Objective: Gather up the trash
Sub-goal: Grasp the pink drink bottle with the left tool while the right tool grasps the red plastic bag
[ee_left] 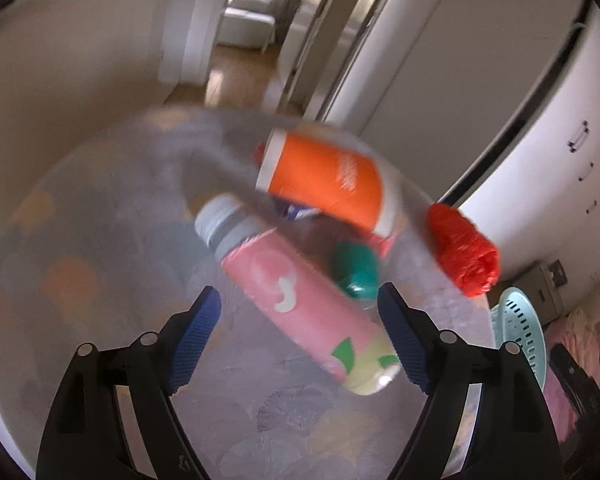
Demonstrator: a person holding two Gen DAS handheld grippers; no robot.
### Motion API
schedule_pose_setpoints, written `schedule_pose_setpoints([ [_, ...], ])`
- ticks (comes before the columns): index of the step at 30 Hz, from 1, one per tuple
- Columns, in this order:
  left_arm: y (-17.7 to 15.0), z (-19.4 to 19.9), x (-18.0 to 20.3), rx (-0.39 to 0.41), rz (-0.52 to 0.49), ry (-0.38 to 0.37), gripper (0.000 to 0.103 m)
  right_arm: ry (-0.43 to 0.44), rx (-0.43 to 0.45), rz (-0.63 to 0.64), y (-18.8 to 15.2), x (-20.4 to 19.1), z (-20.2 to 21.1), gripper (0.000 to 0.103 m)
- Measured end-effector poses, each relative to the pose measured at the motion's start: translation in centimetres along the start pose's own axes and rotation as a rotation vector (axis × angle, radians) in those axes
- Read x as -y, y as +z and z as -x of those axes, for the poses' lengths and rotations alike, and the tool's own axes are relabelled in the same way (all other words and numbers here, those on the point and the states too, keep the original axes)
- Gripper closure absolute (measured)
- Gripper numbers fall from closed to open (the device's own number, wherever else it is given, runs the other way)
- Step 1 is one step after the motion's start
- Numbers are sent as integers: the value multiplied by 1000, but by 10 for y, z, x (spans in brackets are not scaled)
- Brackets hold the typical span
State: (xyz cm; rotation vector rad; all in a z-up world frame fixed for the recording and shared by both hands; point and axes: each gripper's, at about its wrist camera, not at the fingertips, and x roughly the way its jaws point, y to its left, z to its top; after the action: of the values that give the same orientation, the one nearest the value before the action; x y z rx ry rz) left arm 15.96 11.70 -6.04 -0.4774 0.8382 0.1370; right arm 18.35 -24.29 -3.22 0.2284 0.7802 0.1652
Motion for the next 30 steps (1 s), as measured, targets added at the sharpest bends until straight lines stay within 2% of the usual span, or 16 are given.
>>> schedule_pose_setpoints([
  [9, 1, -22, 0, -23, 46, 50, 25, -9, -2, -2, 1, 7, -1, 41],
  [15, 2, -35, -1, -47, 63, 92, 25, 2, 0, 37, 7, -4, -11, 41],
  [18, 0, -37, -4, -60, 55, 87, 25, 13, -6, 64, 12, -12, -23, 41],
  [20, 0, -36, -5, -67, 27, 70, 28, 24, -8, 85, 16, -18, -31, 41],
  [25, -5, -26, -6, -103, -93, 48, 46, 29, -10, 135, 35, -28, -60, 41],
  [28, -6, -20, -9, -123, -158, 41, 49, 34, -24, 151, 46, -33, -81, 39],
  [30, -6, -18, -12, -135, -187, 34, 50, 33, -30, 160, 54, -36, -97, 34],
])
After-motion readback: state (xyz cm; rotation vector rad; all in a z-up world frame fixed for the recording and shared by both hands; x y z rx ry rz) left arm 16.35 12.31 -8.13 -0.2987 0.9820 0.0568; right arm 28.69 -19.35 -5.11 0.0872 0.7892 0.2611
